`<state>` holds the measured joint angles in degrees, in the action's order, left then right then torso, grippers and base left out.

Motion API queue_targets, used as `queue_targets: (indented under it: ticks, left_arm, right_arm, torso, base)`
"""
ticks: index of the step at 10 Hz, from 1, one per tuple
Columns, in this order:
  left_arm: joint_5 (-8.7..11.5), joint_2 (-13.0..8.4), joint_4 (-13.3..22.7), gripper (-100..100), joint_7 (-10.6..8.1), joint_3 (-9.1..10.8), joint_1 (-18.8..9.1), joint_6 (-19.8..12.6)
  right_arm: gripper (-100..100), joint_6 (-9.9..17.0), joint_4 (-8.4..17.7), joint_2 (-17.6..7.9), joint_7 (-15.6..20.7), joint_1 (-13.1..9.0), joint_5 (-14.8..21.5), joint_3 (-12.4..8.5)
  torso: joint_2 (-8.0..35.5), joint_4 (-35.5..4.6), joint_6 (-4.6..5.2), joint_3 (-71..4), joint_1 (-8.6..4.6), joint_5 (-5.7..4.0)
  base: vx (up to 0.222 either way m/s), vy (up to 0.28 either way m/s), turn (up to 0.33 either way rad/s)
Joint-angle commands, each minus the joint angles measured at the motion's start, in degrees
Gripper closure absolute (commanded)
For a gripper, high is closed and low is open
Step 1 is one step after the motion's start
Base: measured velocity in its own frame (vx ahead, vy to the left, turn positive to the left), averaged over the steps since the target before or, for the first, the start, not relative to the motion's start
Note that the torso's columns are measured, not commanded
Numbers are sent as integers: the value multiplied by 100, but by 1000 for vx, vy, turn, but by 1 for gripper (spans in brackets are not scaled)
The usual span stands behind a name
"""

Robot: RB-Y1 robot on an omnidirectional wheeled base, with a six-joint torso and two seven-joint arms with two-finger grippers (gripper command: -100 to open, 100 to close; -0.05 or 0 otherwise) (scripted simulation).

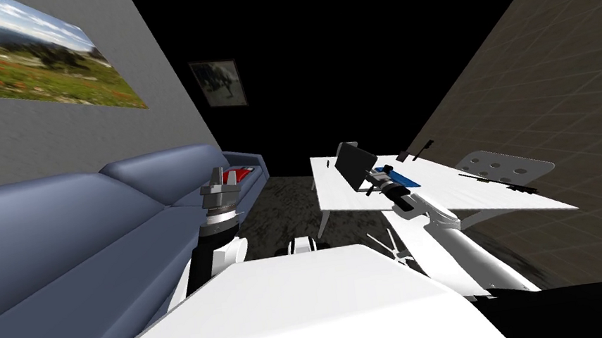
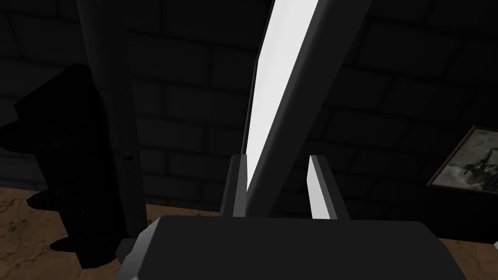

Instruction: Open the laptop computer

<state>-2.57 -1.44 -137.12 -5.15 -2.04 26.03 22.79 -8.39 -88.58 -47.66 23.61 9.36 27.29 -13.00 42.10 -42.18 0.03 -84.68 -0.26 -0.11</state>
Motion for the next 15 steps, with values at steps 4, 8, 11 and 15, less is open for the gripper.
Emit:
queue_targets:
  ticks: [4,8,11,15]
  left_arm:
    - [0,0,0,0,0,0,0,0]
    - [0,0,0,0,0,0,1,0]
    - [0,0,0,0,0,0,1,0]
    - [0,0,0,0,0,0,1,0]
  right_arm:
    - [100,-165,585,515,-529,-310,-532,74]
    - [100,-375,841,801,-758,-497,-798,55]
    - [100,-550,1146,1159,-895,-587,-990,75]
    - [100,-726,1450,1516,-1033,-676,-1182,94]
  torso:
    - [-23,25,19,-12,-45,-33]
    - [-21,29,11,-10,-21,-30]
    - [-39,53,3,-19,-40,-56]
    - [-50,70,-2,-25,-40,-67]
  base:
    - [-35,-125,43]
    - [-22,-69,11]
    - [-4,-106,6]
    - [-10,-81,-5]
